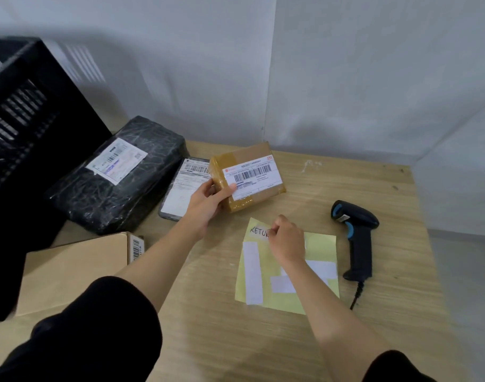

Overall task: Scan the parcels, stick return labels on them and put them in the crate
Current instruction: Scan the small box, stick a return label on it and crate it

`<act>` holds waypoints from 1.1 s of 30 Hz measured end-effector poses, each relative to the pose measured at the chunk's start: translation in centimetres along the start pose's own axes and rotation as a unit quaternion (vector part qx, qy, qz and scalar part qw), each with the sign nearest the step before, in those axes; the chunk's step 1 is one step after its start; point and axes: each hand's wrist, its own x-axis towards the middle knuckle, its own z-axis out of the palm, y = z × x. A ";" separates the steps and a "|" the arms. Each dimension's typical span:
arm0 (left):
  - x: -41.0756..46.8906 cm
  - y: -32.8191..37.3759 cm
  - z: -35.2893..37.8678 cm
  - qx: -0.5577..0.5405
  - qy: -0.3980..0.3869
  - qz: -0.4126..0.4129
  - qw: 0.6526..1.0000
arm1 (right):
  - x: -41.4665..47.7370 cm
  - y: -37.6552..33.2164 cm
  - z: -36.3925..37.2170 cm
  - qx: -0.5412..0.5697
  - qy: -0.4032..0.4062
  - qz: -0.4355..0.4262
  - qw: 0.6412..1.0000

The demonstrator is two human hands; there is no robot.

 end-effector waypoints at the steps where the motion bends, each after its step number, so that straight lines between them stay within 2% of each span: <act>1: 0.0 0.0 0.0 0.000 0.001 0.000 1.000 | 0.0 0.0 -0.1 0.005 -0.002 0.000 1.000; 7: -0.4 0.2 -0.4 -0.003 -0.001 -0.012 1.000 | -0.2 0.2 0.2 -0.001 0.000 -0.016 1.000; 12: -1.6 -0.5 -0.6 -0.036 -0.066 -0.045 0.996 | -0.4 0.5 0.6 0.058 0.013 -0.004 0.998; 20: 0.0 -0.9 2.9 0.116 0.027 0.017 0.993 | -0.5 1.2 0.2 0.081 0.021 0.011 0.996; 25: 0.9 -1.1 3.1 0.307 0.073 0.027 0.948 | -0.4 1.4 0.1 0.090 0.024 0.018 0.995; 27: 0.4 -1.9 3.0 0.323 0.093 0.036 0.941 | -0.3 1.4 0.2 0.097 0.022 0.020 0.995; 31: -2.0 -3.8 2.5 0.311 0.194 0.073 0.928 | -0.3 1.4 0.3 0.118 0.027 0.032 0.992; 33: -3.1 -5.4 1.9 0.333 0.159 0.059 0.928 | -0.3 1.4 0.3 0.129 0.027 0.035 0.991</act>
